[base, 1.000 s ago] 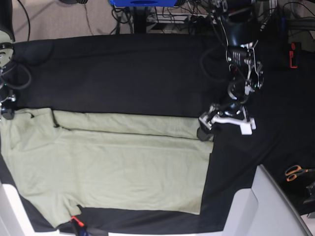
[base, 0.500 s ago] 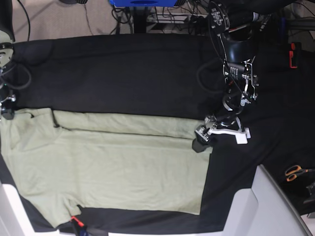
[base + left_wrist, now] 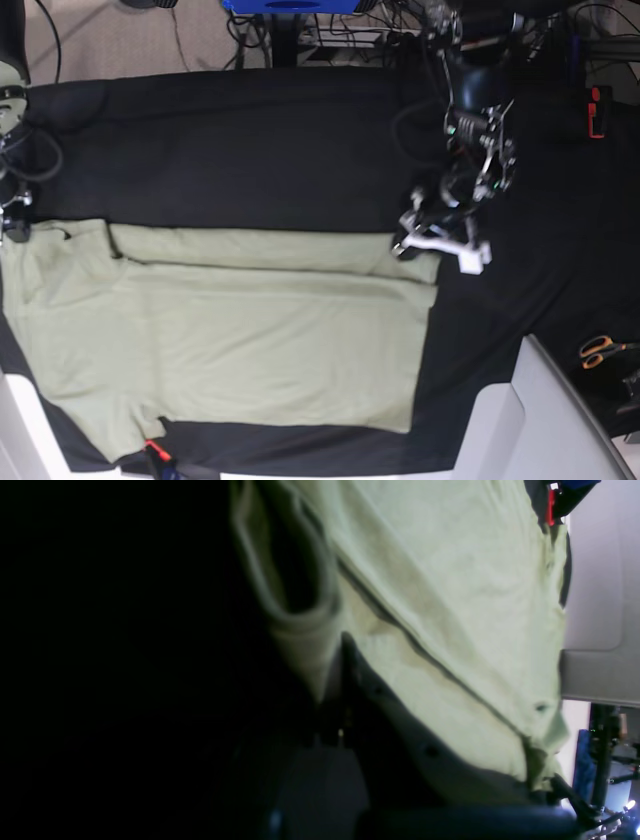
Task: Fold the T-shirt properly
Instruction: 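Drag the folded edge back toward the robot with both grippers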
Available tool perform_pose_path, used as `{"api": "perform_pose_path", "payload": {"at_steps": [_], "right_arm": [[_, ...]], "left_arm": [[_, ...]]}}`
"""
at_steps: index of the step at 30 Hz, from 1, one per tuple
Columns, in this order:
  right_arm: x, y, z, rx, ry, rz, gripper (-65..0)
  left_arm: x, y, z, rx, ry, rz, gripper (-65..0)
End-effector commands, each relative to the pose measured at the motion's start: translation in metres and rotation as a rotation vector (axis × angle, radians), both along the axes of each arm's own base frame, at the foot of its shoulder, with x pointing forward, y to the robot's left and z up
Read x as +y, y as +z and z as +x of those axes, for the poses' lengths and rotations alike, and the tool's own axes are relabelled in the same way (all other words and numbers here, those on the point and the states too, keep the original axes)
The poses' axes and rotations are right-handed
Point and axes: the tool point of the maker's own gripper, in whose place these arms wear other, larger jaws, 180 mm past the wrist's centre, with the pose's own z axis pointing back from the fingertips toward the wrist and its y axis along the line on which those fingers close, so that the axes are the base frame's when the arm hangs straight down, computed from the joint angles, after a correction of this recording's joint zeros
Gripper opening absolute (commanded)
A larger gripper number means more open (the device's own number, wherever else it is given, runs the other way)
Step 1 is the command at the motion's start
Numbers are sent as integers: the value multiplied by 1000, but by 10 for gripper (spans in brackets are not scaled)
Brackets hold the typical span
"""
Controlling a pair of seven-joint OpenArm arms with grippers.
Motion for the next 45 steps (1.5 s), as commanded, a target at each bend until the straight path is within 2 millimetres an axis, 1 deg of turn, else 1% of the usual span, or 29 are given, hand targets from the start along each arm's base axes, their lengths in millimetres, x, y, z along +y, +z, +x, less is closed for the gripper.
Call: {"api": "perform_pose_path", "payload": {"at_steps": [1,5,8,10,12,14,18,21,23,26,29,33,36,38,42,44,45], "right_arm": [[-9,3,-2,8,-2,-7,-650],[-11,3,-6,15,3,-14,-650],[-11,6,-13,37,61,-23,-650],[-5,3,-25,71,116,-19,-650],[-10,10,-35,88,143,-65,-650],[-8,12,-49,114,171,-104,-650],[0,20,-78,172,227,-186,-650],[9,25,-96,214,267,-216,-650],[19,25,-108,238,285,-226,-650],[22,28,-120,258,289,-256,-650],[24,30,-129,275,292,-273,-650],[24,27,-140,297,295,-274,-650],[25,24,-147,312,301,-270,-650],[26,23,-148,315,303,-268,-650],[28,22,-149,317,304,-263,-650],[34,18,-152,318,300,-249,-650],[33,19,-155,324,301,-254,-650]], "left_arm": [[18,7,0,-16,7,49,-650],[27,19,-15,-52,-2,95,-650],[30,24,-28,-64,-7,120,-650],[32,24,-39,-60,-13,135,-650],[34,24,-48,-56,-17,148,-650],[41,25,-61,-48,-25,172,-650],[43,34,-86,-55,-45,208,-650],[46,41,-107,-52,-64,238,-650],[45,41,-121,-39,-73,247,-650],[45,41,-137,-20,-81,255,-650],[47,40,-150,-4,-86,263,-650],[74,42,-159,15,-22,297,-650],[87,44,-162,19,2,315,-650],[89,43,-168,32,5,318,-650],[86,40,-170,41,-7,317,-650],[84,38,-171,44,-5,312,-650],[84,38,-171,45,-4,311,-650]]}}
